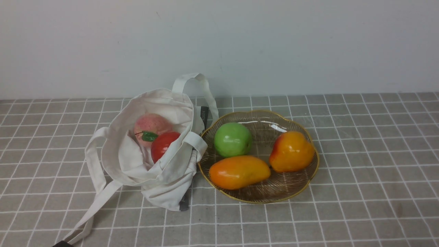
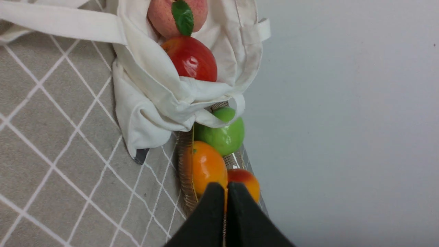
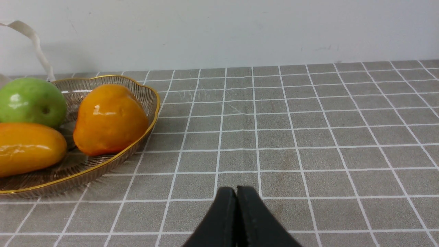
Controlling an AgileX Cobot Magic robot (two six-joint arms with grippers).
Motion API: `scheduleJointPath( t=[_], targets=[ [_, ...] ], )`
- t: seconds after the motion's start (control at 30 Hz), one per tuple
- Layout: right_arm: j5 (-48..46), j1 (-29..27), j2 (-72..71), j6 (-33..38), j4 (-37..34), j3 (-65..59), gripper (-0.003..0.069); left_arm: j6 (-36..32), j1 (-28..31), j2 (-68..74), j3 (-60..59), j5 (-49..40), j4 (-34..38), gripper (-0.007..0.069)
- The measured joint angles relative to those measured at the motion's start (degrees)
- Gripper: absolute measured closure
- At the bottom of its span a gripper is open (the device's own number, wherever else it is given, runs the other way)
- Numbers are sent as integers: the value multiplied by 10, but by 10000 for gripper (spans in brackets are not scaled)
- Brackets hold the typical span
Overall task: Take the fruit out of the bag on the grey coffee tablecloth and place them on the plate.
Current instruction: 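Reach into the cloth bag and grasp the peach with the left gripper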
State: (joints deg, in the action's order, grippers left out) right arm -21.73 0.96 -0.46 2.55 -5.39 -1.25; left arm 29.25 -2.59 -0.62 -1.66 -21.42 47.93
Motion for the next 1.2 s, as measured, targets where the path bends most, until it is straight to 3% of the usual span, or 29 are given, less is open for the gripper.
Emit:
scheduleJointPath(
  t=[0.1,0.33,0.5,0.73,0.97,1.2],
  targets=[
    [0,0,0,0,0,0,674,-7,0,0,0,3,11,632],
    [0,0,0,0,0,0,674,-131,0,25,122,-34,-12,632],
    [0,0,0,0,0,0,674,-221,0,184,242,-150,-128,632],
    [0,0,0,0,0,0,674,-278,0,492,384,-326,-297,632],
    [0,0,0,0,0,0,674,-342,0,699,512,-334,-269,596],
    [0,0,0,0,0,0,674,-386,0,886,661,-323,-231,428]
  ],
)
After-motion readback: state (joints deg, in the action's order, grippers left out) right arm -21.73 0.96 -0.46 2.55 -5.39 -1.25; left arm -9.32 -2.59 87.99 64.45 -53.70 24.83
